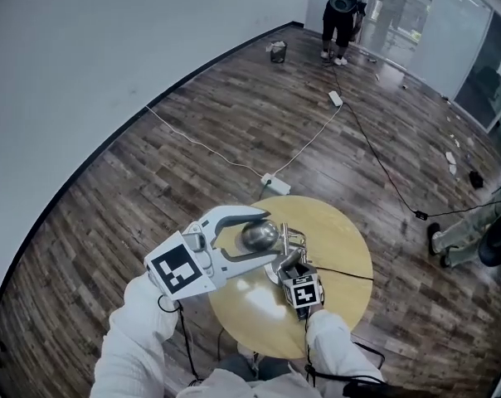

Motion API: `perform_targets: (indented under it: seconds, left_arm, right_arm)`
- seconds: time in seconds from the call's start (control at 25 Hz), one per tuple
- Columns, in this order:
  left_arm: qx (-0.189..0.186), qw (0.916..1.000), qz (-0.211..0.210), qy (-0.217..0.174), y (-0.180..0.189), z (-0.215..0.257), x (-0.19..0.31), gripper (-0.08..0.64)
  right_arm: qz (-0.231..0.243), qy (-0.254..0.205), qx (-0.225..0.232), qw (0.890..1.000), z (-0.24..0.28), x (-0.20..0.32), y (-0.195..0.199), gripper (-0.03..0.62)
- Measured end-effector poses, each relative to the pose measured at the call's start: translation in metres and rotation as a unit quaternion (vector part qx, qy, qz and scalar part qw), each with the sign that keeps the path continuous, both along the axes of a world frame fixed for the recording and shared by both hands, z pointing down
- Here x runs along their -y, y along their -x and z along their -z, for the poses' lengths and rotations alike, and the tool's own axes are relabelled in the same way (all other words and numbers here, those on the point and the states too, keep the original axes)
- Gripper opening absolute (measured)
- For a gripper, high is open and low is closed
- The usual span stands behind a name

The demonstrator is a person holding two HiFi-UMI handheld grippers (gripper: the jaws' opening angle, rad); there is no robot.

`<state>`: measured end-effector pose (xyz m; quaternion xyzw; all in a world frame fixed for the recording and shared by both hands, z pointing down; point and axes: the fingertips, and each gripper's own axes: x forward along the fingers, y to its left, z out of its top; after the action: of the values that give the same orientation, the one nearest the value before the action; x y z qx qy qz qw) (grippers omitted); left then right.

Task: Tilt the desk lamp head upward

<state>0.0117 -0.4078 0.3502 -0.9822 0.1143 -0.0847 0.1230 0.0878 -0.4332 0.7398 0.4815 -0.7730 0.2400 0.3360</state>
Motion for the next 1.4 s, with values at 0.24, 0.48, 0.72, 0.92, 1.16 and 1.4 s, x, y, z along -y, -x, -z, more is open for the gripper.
perform_targets:
  seconds: [0.24,0.48,0.72,0.92,1.16,1.4]
  left_arm:
    - [0.002,0.9996,-0.027,-0.011,-0.029,0.027,-0.005,0.250]
    - [0.017,0.9987,-0.046,-0.015,-0.021,0.033,-0.013,0.249]
    - [0.015,0.9989,-0.043,-0.009,-0.066,0.038,-0.009,0.249]
    - [-0.011,0.9996,-0.025,-0.003,-0.045,0.037,-0.008,0.250]
    - [-0.083,0.9962,0.021,0.018,-0.064,0.053,-0.003,0.250]
    - [-0.175,0.9754,0.114,0.069,0.028,0.052,-0.006,0.250]
  right_arm:
    - [0.010,-0.003,0.000,1.000,0.002,-0.003,0.013,0.230]
    - [0.011,-0.013,0.002,1.000,0.005,-0.009,0.048,0.229]
    - [0.012,-0.009,0.007,1.000,0.008,-0.009,0.015,0.229]
    - [0.013,-0.020,0.013,1.000,0.007,-0.010,0.031,0.229]
    - [-0.017,-0.082,0.025,0.996,0.027,-0.012,-0.022,0.230]
    - [-0.128,-0.181,0.080,0.972,0.078,-0.039,-0.070,0.229]
